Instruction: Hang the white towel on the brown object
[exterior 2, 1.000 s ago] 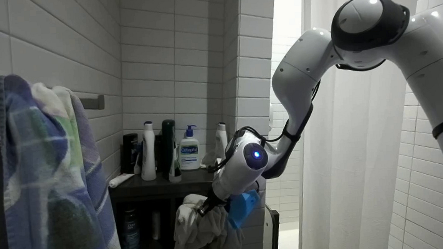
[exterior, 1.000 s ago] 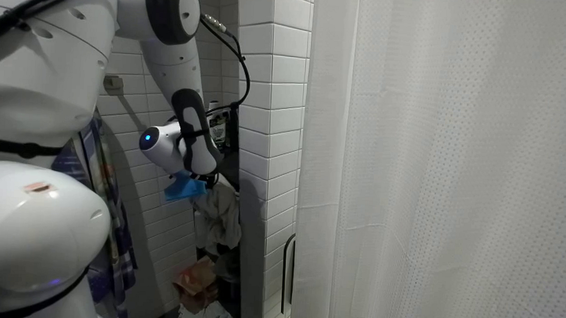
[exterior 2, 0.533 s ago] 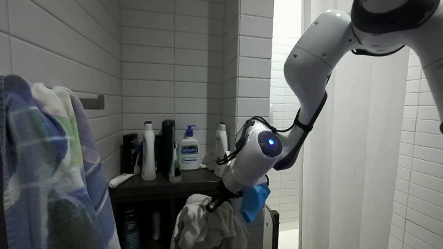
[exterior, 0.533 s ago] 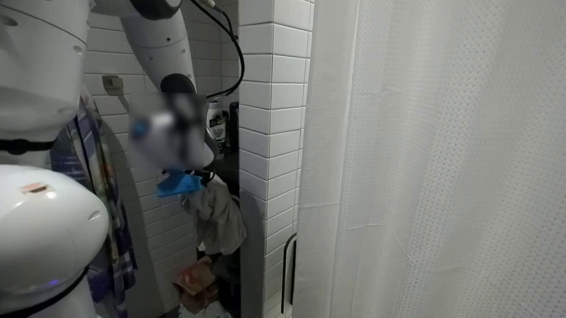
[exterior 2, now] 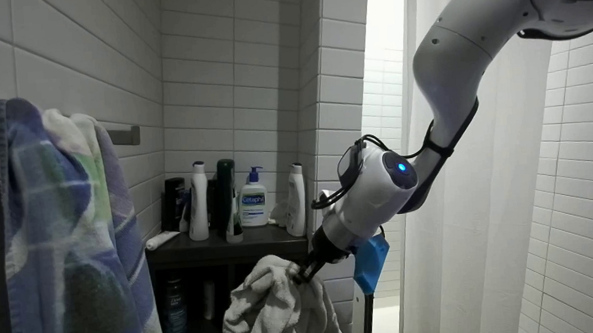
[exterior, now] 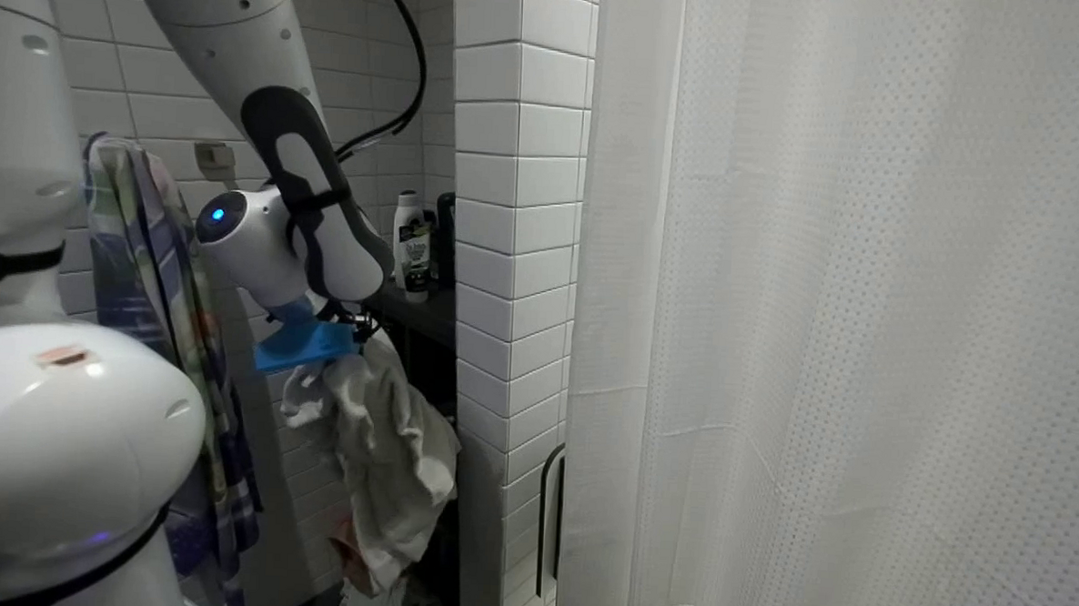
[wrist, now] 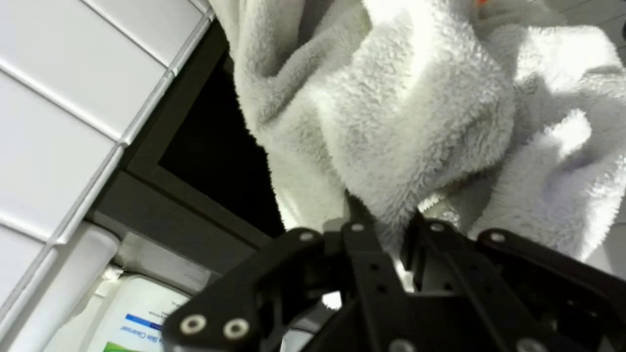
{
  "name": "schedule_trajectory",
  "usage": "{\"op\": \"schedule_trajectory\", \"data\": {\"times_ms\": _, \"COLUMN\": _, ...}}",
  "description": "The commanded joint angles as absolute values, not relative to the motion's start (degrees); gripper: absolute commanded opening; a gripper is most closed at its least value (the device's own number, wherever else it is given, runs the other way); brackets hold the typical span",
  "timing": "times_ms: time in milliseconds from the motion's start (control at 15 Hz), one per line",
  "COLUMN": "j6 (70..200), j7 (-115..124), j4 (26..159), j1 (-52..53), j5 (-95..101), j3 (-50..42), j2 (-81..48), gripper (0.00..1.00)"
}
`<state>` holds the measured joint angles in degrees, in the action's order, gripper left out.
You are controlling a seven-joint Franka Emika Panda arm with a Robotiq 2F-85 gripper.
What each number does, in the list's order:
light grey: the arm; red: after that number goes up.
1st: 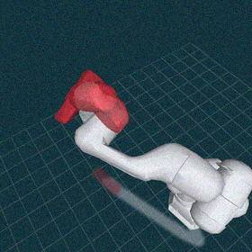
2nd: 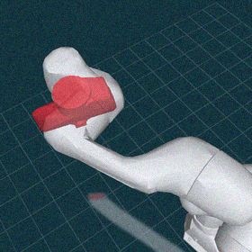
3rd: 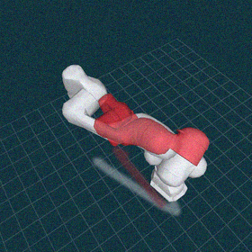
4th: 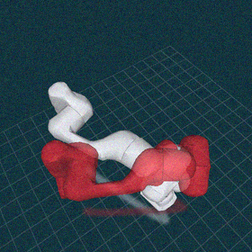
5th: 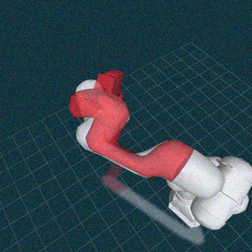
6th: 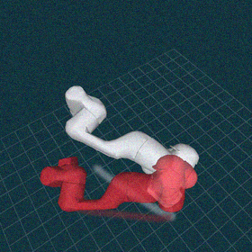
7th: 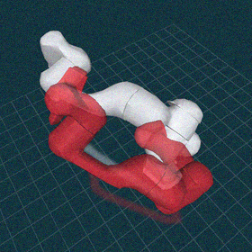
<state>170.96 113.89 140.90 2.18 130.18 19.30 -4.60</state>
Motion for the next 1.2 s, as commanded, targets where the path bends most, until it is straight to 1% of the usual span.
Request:
{"op": "schedule_trajectory", "data": {"times_ms": 0, "j6": 174.2, "j7": 113.7, "j4": 145.6, "j1": 2.4, "j5": 129.1, "j3": 19.5, "j2": 3.8, "gripper": 0.04}}
{"op": "schedule_trajectory", "data": {"times_ms": 600, "j6": 180.2, "j7": 113.9, "j4": 146.4, "j1": 2.9, "j5": 128.8, "j3": 19.5, "j2": 13.7, "gripper": 0.04}}
{"op": "schedule_trajectory", "data": {"times_ms": 1133, "j6": 180.6, "j7": 113.7, "j4": 146.0, "j1": 3.8, "j5": 127.2, "j3": 20.0, "j2": 21.7, "gripper": 0.04}}
